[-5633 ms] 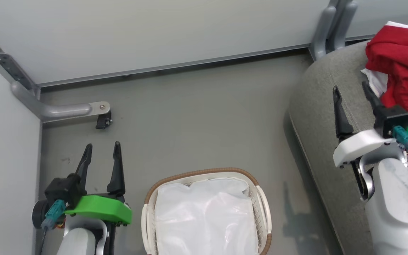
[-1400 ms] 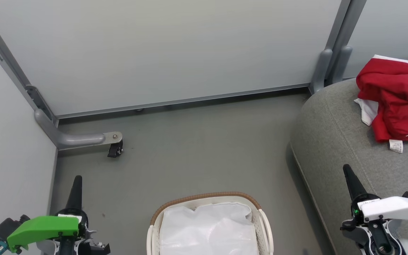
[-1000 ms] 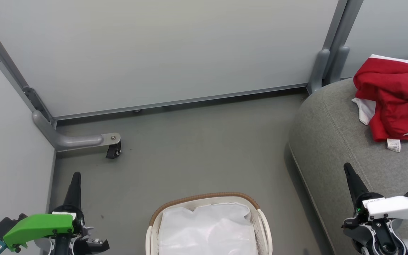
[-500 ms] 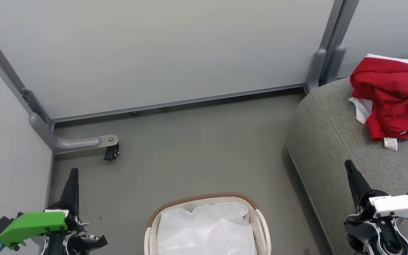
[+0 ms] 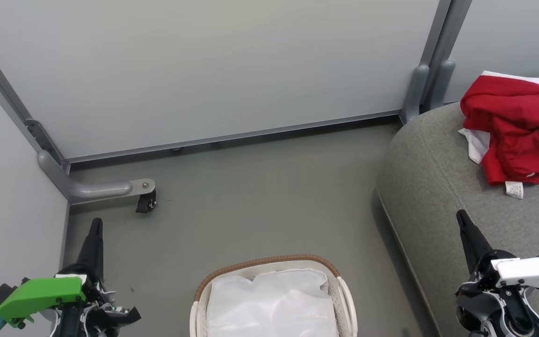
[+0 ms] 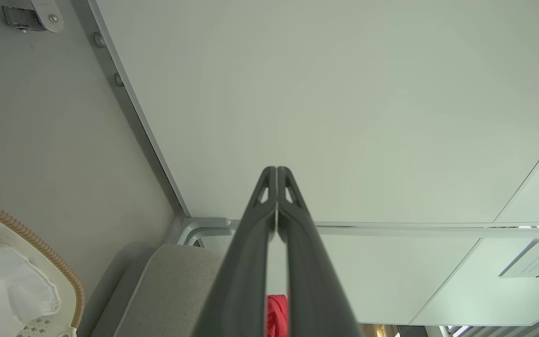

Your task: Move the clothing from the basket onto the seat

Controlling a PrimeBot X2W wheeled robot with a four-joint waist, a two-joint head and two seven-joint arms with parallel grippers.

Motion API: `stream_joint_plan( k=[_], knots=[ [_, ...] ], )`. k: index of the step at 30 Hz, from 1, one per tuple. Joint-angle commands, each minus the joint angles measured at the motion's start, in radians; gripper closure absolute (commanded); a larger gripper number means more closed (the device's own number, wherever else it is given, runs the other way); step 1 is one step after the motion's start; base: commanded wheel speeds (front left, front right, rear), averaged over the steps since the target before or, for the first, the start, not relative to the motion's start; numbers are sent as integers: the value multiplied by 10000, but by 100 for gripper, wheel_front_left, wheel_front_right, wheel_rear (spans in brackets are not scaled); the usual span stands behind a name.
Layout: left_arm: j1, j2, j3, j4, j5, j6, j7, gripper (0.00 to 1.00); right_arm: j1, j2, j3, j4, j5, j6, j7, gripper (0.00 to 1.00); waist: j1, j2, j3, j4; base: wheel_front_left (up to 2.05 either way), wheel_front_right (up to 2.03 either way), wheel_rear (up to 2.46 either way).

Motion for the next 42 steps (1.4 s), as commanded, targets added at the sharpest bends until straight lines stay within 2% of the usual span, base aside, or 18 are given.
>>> stream_joint_plan(
  k=[1,42],
  knots=[
    [-96,43,50,-10,-10,-56,24,100,-79,-59,-22,-39,32,0,36,100,0,0,0,1,0,0,0],
    [-104,-12,109,-8,69,-57,73,100,-78,-60,-20,-38,34,0,34,100,0,0,0,1,0,0,0]
  ],
)
